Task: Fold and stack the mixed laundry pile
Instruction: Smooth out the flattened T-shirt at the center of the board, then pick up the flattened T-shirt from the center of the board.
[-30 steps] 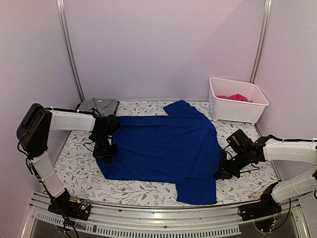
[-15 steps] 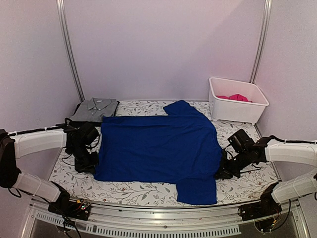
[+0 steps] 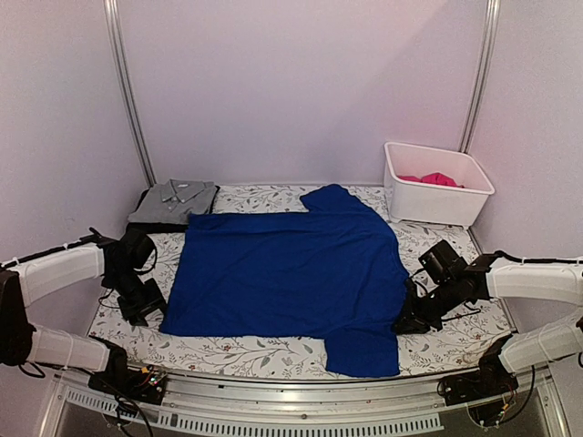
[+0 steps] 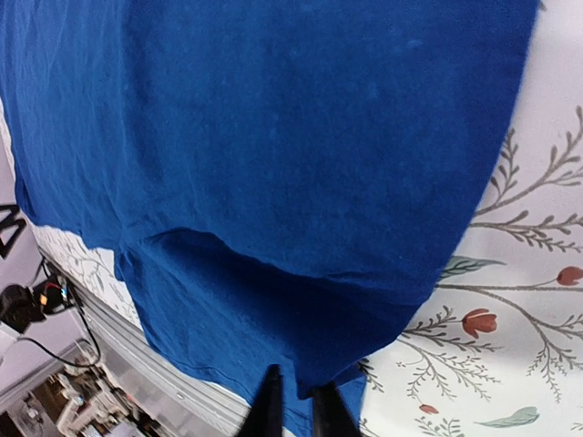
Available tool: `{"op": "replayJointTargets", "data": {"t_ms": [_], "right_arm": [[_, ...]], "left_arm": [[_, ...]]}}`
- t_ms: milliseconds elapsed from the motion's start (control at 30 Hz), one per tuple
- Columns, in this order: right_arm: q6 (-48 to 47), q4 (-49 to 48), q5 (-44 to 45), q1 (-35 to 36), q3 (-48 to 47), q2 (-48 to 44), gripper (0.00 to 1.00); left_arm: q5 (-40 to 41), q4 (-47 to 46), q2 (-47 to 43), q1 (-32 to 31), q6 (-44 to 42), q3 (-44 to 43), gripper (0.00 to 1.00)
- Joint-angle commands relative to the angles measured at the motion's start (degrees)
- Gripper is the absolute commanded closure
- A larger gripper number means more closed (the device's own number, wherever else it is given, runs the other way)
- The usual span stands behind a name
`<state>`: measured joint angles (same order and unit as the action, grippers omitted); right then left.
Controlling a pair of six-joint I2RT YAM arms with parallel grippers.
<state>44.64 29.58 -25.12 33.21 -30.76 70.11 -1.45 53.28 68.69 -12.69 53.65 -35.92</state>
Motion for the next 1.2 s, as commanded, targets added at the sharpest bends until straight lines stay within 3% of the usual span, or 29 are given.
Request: {"op": "replayJointTargets", "data": {"t_ms": [0, 200, 333, 567, 733, 933, 1033, 1167], "right_arm": [[-0.1, -0.3, -2.6, -0.3, 1.1, 0.4, 0.74], [1.8, -0.5, -4.5, -0.3, 3.4, -1.5, 0.49], [3.0, -1.0, -6.0, -0.3, 4.9, -2.3, 0.48], [2.0, -5.0, -8.7, 0.6, 6.1, 0.8, 0.49], [0.5, -7.1, -9.2, 1.3, 5.9, 5.3, 0.64], [-0.1, -6.1, -8.8, 1.2, 5.4, 5.4, 0.99], [-0.2, -5.1, -8.3, 1.2, 5.1, 4.0, 1.00], [-0.6, -4.1, -7.8, 1.3, 4.0, 1.9, 1.00]], "left_arm": [[-4.6, 0.8, -3.1, 0.6, 0.6, 0.7, 0.44], [-9.4, 2.4, -7.0, 0.5, 3.1, 2.0, 0.39], [-8.5, 3.2, -10.2, 0.6, 5.1, 2.2, 0.27], [-12.1, 2.4, -10.8, 0.5, 7.1, 5.4, 0.27], [-11.6, 1.4, -10.5, 0.4, 7.8, 6.2, 0.30], [-10.1, -1.1, -6.6, 0.5, 8.4, 7.2, 0.44], [-9.9, -3.3, -5.0, 0.5, 8.7, 8.6, 0.50], [-10.5, -5.0, -4.4, 0.5, 8.7, 9.9, 0.68]]}}
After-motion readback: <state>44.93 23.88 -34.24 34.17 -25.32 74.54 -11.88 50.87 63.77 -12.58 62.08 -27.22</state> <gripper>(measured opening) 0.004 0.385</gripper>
